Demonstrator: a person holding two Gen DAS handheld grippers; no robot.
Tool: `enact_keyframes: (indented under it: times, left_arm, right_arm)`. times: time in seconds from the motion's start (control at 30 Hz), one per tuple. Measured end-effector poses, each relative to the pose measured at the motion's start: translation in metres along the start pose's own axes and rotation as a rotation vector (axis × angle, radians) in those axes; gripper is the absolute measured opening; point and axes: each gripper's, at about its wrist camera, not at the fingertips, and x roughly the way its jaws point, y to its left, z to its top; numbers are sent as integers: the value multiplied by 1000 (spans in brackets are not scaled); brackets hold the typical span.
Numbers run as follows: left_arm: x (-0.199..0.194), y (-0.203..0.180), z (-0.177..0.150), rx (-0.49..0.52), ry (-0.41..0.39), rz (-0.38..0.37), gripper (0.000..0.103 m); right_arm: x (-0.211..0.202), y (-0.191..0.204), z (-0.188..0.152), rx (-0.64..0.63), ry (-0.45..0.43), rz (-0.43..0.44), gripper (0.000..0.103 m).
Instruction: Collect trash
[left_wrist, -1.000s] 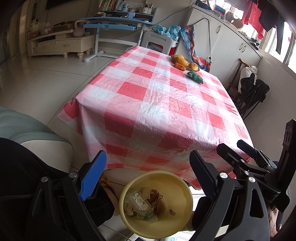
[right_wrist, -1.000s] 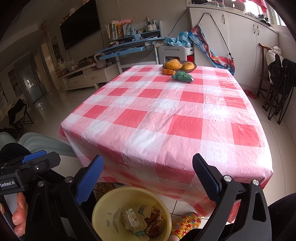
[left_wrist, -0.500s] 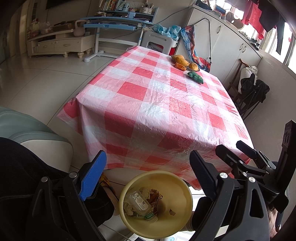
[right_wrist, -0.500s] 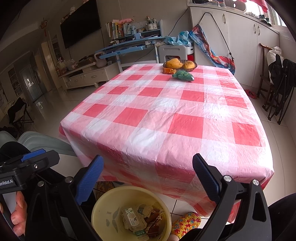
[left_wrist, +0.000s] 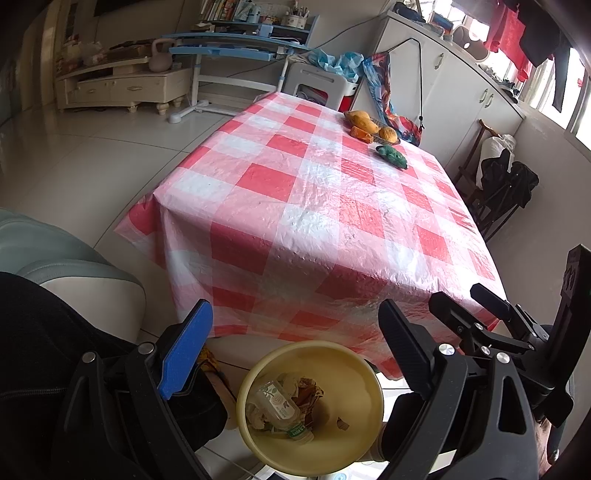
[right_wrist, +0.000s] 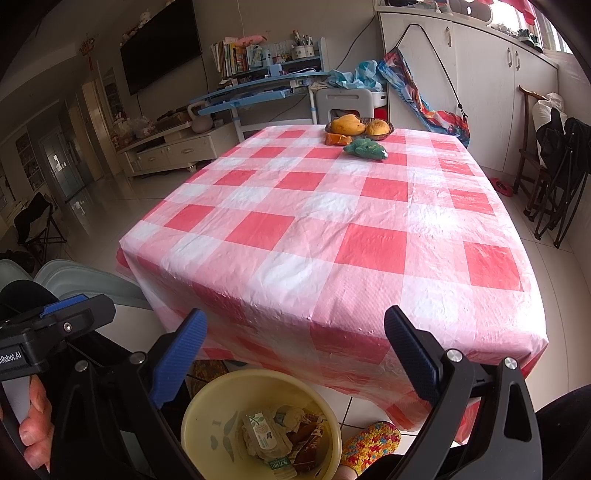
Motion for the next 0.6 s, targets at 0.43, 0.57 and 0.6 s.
enact_keyframes:
  times: [0.43,0.57,0.6]
  left_arm:
    - [0,3,0,-9,-2,0,88]
    - [0,4,0,-10,-2,-1,88]
    - [0,3,0,-10,-2,-1,88]
  right_arm:
    - [0,0,0,-1,1,-1,93]
    - [0,-1,0,0,1,-1,93]
    - [0,0,0,-1,2,-1,93]
